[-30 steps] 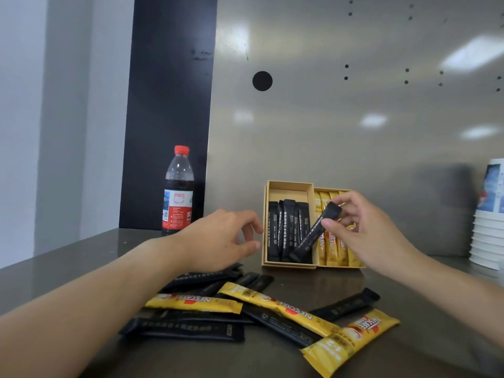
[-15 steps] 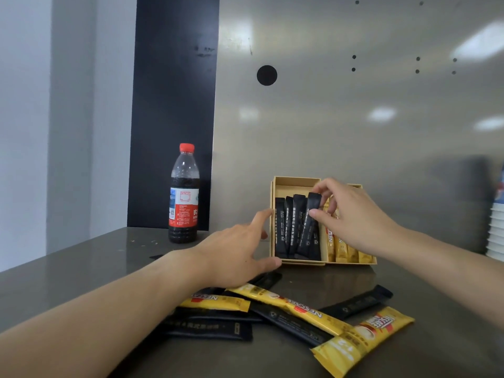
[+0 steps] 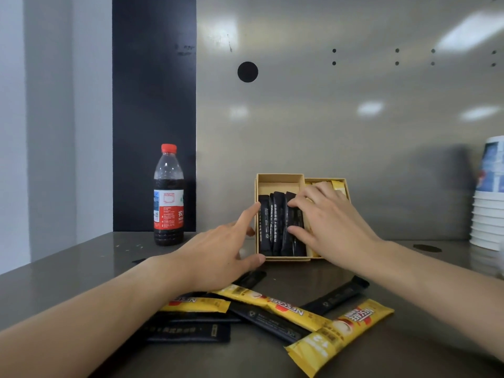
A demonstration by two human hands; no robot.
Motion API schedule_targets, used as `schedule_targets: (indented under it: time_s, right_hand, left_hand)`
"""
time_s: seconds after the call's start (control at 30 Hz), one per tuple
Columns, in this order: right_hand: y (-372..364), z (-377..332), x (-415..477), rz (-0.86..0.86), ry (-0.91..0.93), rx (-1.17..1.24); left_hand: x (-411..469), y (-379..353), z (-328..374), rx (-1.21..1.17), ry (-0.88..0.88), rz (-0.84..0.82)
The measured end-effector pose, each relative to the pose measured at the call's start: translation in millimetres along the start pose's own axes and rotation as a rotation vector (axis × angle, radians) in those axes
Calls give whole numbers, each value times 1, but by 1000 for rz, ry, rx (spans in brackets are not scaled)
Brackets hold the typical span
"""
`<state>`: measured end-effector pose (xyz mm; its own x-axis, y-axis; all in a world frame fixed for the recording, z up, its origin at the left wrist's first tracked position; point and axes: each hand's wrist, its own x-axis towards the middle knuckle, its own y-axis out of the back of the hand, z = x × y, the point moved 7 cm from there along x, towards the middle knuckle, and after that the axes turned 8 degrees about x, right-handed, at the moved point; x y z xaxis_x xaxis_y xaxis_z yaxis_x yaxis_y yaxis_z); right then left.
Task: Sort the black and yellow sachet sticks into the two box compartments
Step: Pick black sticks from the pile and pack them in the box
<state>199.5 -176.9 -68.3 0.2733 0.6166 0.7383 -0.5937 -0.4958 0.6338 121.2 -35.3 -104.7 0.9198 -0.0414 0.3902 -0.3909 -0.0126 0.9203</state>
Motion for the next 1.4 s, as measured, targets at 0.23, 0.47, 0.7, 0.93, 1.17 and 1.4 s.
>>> schedule_targets:
  time_s: [0.23, 0.47, 0.7, 0.93, 1.17, 1.4]
  right_hand:
    - [-10, -5, -6, -53, -9, 51]
    - [-8, -4, -7, -50, -19, 78]
    - [6, -2, -12, 25, -41, 150]
    - [29, -6, -14, 127, -4, 153]
    - [32, -39, -22, 125, 203, 100]
    - [36, -69, -23, 64, 504, -10]
  left_hand:
    - [0, -1, -2, -8, -11, 17]
    - [2, -3, -3, -6, -12, 15]
    - [1, 10, -7, -68, -15, 63]
    - [2, 23, -43, 19, 80, 62]
    - [-3, 12, -62, 83, 131, -169]
    - [-11, 18, -72, 59, 128, -213]
